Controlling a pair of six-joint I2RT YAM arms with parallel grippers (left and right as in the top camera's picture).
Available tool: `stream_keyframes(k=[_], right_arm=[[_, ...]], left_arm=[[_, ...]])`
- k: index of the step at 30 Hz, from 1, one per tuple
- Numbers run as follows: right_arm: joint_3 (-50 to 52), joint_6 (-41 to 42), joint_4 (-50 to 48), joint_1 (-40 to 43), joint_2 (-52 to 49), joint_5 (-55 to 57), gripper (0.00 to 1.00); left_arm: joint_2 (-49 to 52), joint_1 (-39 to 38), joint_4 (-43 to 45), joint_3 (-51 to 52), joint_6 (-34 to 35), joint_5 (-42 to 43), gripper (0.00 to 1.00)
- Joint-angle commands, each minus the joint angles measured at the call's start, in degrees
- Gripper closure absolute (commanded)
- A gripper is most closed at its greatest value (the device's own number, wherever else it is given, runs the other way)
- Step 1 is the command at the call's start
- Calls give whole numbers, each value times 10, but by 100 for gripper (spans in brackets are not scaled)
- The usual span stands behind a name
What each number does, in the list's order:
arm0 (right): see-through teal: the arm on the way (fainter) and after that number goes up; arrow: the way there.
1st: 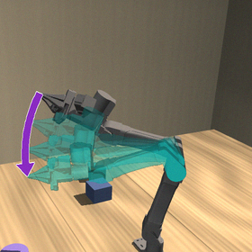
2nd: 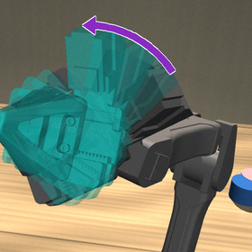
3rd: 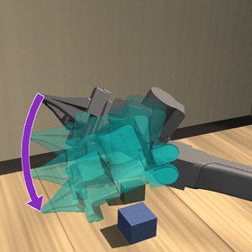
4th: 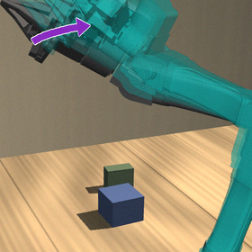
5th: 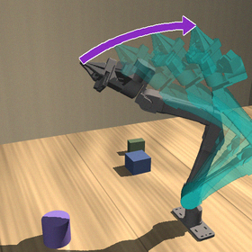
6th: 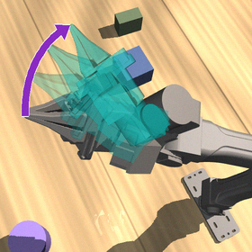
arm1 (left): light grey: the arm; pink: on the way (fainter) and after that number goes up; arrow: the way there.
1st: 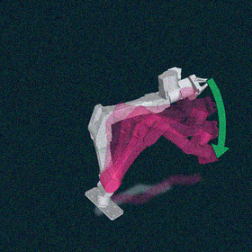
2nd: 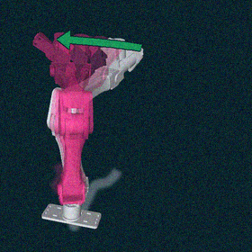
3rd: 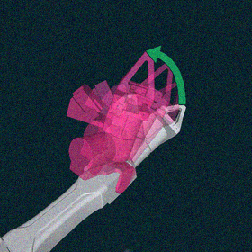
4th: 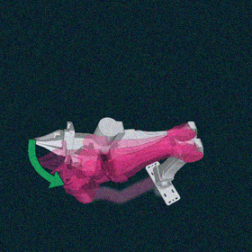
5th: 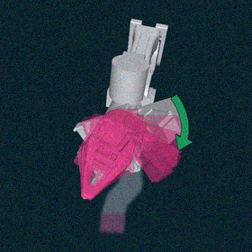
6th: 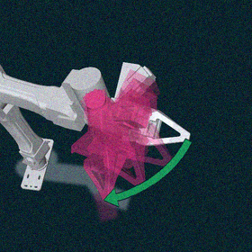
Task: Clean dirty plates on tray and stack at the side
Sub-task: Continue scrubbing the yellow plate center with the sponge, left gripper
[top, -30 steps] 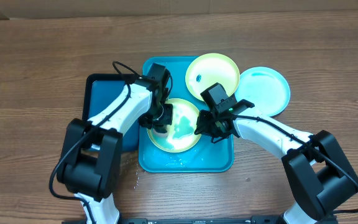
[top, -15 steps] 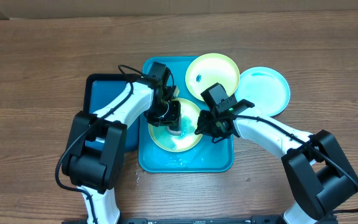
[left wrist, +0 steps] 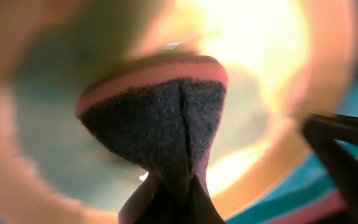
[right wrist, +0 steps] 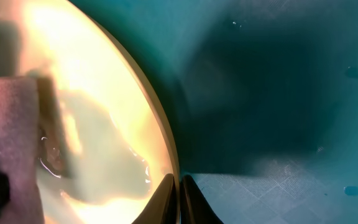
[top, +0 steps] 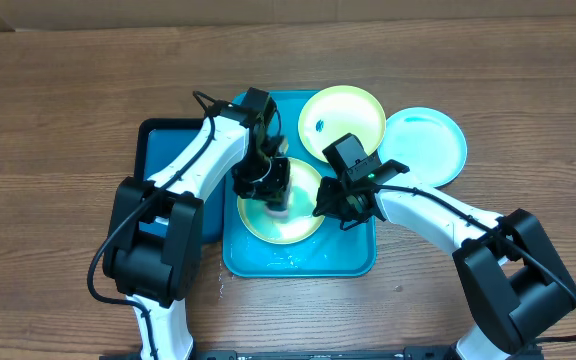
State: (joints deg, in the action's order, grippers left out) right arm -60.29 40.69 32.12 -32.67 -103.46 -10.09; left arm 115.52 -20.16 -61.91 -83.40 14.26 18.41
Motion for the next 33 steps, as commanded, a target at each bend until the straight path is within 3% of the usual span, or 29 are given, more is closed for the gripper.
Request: stream_keyframes(k=[1,11,18,20,26,33], right_arm=[[3,1,-4,-1,-2,-1,94],[3,1,-4,-1,-2,-1,94],[3,1,-5,-1,-2,-1,94],[3,1,-5,-1,-2,-1,94],[3,0,-3,-1,-2,-1,94],[3,0,-4,-1,-2,-1,94]], left_arm=[[5,1,1,8,16,-78,96],[6,-1,99,101,42,-61,96],[6,2,109,93,-42,175,96],[6,7,110,76,-42,206,96],[-3,15,65,3,-50,181,96],[-20,14,16,-16,-28,32,96]])
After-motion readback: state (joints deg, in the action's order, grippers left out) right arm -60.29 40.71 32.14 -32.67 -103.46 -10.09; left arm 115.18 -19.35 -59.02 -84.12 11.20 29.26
